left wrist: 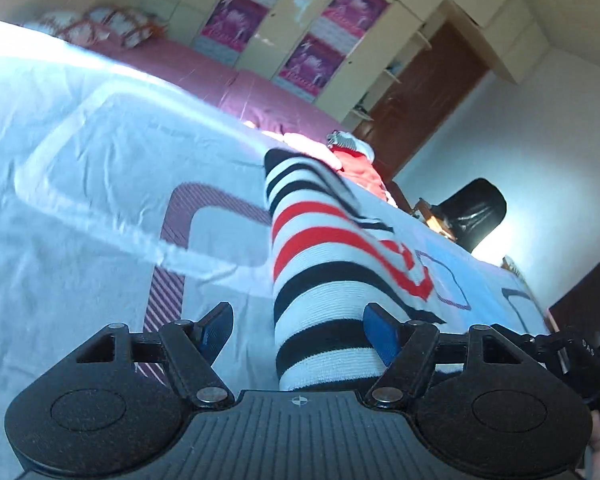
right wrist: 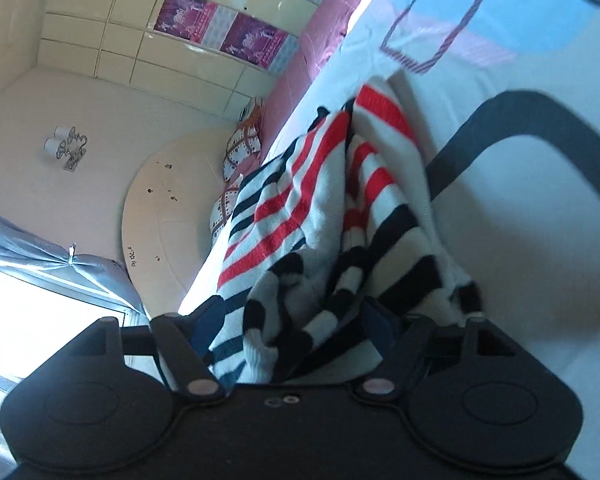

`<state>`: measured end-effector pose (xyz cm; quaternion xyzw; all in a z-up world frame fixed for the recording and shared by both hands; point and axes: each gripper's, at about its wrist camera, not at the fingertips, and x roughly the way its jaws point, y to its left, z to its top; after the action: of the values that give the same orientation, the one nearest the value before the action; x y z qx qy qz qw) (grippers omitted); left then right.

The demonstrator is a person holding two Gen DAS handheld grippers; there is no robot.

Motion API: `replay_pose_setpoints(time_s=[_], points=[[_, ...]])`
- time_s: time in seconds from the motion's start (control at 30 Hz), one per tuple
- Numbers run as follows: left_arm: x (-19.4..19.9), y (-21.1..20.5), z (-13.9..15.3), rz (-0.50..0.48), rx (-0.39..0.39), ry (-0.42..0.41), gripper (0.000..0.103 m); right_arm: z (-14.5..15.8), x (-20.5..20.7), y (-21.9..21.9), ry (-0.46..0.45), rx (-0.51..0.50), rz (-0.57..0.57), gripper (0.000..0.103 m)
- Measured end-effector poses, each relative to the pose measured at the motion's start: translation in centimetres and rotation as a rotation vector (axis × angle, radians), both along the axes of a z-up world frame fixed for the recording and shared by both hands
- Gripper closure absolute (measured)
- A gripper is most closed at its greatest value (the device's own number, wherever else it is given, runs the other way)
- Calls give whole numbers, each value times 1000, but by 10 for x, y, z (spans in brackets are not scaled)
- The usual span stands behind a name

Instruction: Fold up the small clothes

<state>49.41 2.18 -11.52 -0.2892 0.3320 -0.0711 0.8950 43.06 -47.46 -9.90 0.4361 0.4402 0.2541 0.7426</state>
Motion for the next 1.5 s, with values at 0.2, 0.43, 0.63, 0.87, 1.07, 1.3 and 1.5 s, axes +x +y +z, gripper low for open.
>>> replay_pose_setpoints(time_s=[0.2, 0.43, 0.63, 0.87, 1.07, 1.3, 1.5], points=[[28, -16, -1, 55, -9, -27, 32, 28, 5, 58, -169, -393, 95, 80], [51, -31, 3, -30, 29, -10, 32, 90, -33, 57, -507, -543, 71, 83], [67, -69, -9, -105, 113, 40, 32, 25, -10, 28, -243, -557, 29, 82], [66, -55, -9, -96, 34, 28, 27, 25, -18, 3, -153, -370, -17, 62], [73, -46, -12, -64, 29, 37, 27, 27, -28, 11, -179, -381, -45, 88], [78, -56, -12, -108, 76, 45, 27, 30, -40, 10, -237, -411, -76, 88], [76, -57, -8, -98, 105, 35, 27, 23, -29, 6, -214, -355, -71, 88]])
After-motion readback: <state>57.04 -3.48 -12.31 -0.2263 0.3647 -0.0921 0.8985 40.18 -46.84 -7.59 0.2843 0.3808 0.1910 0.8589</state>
